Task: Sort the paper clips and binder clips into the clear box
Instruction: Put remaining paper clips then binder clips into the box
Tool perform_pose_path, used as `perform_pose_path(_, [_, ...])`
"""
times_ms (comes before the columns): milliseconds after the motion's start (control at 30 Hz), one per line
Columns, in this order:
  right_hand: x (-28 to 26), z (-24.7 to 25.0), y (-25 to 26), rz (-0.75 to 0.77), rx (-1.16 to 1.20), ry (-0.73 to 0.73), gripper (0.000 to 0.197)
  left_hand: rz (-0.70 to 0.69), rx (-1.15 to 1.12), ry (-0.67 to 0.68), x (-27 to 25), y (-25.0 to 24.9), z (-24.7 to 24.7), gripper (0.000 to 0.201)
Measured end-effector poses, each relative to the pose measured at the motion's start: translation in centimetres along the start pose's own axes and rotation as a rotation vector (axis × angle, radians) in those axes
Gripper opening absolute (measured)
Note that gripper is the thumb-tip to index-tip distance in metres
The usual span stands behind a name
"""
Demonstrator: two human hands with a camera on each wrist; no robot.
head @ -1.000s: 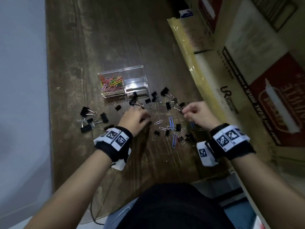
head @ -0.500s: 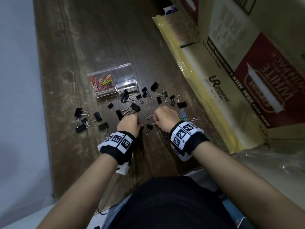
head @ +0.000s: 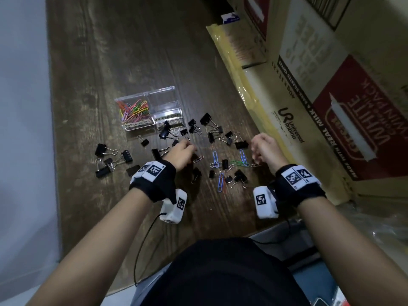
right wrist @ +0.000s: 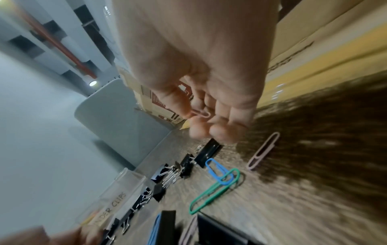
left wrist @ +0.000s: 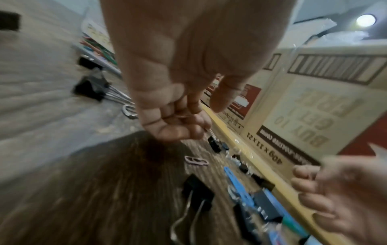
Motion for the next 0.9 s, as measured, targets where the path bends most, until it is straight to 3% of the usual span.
perform_pose_path(67, [0.1,0.1,0.0,0.000,-0.164,-0.002,0.016,-0.105,0.328,-0.033,0.4,-0.5,-0.4,0.028])
perform_pose_path(133, [0.3,-0.4,-0.1,0.074,-0.493,0.007,0.028,-0.212,0.601,-0.080,0.3,-0.9,-0.8,0.037])
perform_pose_path(200, [0.3,-1.0,-0.1,0.125,-0.709,-0.015,0.037,-0.273,0.700,-0.102,0.3,-0.9,-1.1,0.040])
perform_pose_path(267, [0.5,-1.7,0.0,0.144,-0.737,-0.029,0.028,-0.292,0.689,-0.080,0.5,-0.6,-1.5,0.038])
perform_pose_path(467, [1.2,-1.8,-0.2,0.100,-0.531,0.139,0.039,-0.388,0.643,-0.040,0.6,-0.6,-2.2,0.039])
perform_pose_path(600, [1.2,0.8,-0.1,-0.036,-0.057,0.013,0.028,-0.404,0.641,-0.083,0.6,-0.7,-1.9,0.033])
perform_pose_path(700, [1.1,1.8,-0.4,-0.112,0.258,0.007,0.026,-0.382,0.690,-0.089,1.0,-0.8,-1.9,0.024])
perform_pose_path(833, [0.3,2.1,-0.9,-0.160,0.355,0.069,0.025,-0.431,0.723,-0.069,1.0,-1.4,-2.3,0.020])
perform_pose_path(900, [-0.1,2.5,-1.1,-0.153,0.238,0.065,0.023,-0.421,0.650,-0.039,0.9,-1.5,-1.9,0.020])
Point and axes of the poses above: each hand's wrist, its own x-axis towards the middle knuckle, its own z-axis out of the back of the hand, y = z × x, the point moved 6 cm from there along x, towards the middle knuckle, and after that the axes turned 6 degrees about -y, right-handed, at the moved point
